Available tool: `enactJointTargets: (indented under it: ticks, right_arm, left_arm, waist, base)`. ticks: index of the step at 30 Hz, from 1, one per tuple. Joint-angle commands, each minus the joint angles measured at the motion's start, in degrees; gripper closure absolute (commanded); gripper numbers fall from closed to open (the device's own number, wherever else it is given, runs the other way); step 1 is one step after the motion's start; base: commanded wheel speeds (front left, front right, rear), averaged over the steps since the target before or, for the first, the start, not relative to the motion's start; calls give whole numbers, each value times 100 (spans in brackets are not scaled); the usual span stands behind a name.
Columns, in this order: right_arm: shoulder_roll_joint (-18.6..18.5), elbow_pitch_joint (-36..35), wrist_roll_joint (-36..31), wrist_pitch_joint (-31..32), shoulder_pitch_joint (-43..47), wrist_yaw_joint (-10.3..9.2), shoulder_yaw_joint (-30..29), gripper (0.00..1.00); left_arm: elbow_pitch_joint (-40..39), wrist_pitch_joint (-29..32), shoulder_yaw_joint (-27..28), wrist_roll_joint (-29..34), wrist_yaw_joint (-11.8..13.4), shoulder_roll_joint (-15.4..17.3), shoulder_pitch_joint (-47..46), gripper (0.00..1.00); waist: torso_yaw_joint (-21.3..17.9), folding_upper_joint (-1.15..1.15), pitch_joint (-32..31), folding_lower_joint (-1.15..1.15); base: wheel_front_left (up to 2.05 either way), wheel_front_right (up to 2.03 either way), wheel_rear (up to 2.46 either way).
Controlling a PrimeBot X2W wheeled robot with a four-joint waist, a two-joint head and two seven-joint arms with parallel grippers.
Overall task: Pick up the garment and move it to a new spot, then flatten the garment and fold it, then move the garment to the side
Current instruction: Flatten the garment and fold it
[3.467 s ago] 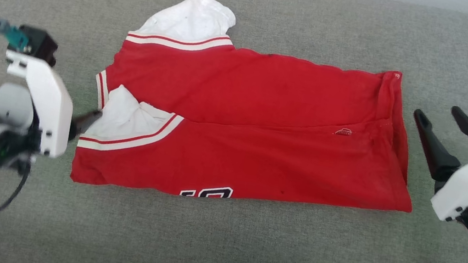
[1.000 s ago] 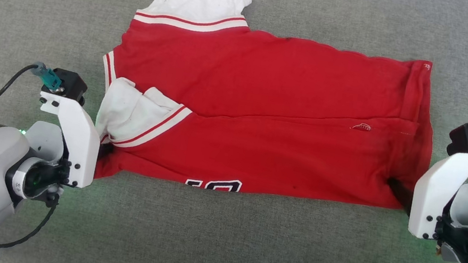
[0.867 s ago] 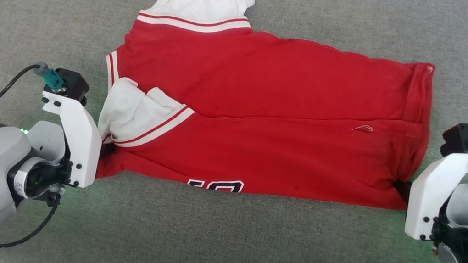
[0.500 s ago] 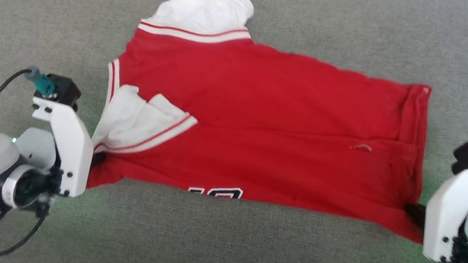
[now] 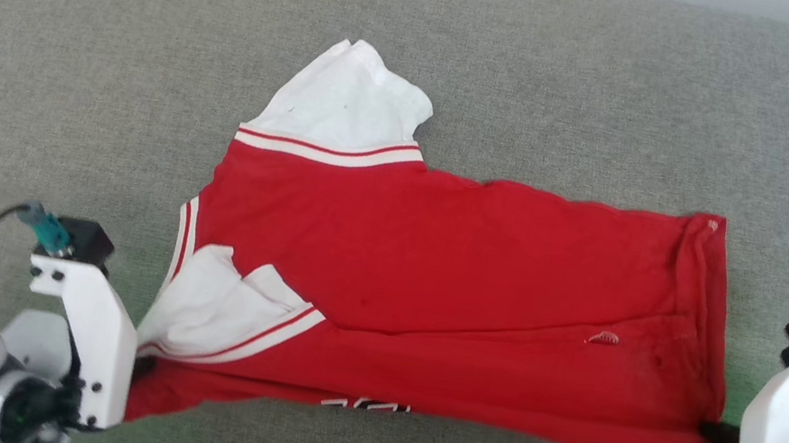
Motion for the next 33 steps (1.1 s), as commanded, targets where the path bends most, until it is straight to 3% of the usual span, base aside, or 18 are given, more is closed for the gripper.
enactJointTargets:
  ticks: [1,3,4,5,6,9,16,22,27,33]
  right_arm:
    - [24,73,-61,-67,74,-4,0,98]
    - [76,191,-143,-231,114,-3,46,73]
    - [106,274,-184,-314,128,-3,68,60]
    - [139,341,-210,-395,130,-3,92,4]
    - [157,400,-232,-472,117,-3,119,0]
    - [248,481,-222,-696,47,-3,123,0]
    - [447,72,-278,-1343,-78,-2,-176,0]
    - [564,-394,-317,-2080,-204,-2,-221,0]
    - [574,-521,-459,-3318,-396,-3,-33,0]
    - [667,-264,-739,-4866,-661,-2,277,0]
  left_arm:
    - [52,-54,-15,-40,29,-62,108,98]
    - [165,-76,-63,-41,-53,-170,183,51]
    - [247,-87,-77,-55,-82,-232,187,21]
    - [318,-88,-90,-52,-113,-271,180,0]
    - [380,-66,-95,-60,-139,-317,164,0]
    - [470,7,-74,-38,-187,-317,25,0]
    - [58,289,114,86,34,94,-425,0]
    - [-217,446,274,359,-23,327,-960,0]
    - [92,321,432,737,-475,193,-1561,0]
    - [1004,101,499,1156,-1242,-234,-2244,0]
  waist:
    - [6,0,-4,0]
    - [17,0,-12,0]
    - [19,0,-20,0]
    - [17,0,-33,0]
    - [12,0,-45,0]
    - [-23,0,-106,0]
    - [-182,0,-177,0]
    - [-401,0,-104,0]
    - [-741,0,-6,0]
    - [-1198,0,173,0]
  base:
    - [0,0,0]
    - [0,0,0]
    - [0,0,0]
    - [0,0,0]
    - [0,0,0]
    - [0,0,0]
    - [0,0,0]
    - [0,0,0]
    - [0,0,0]
    - [0,0,0]
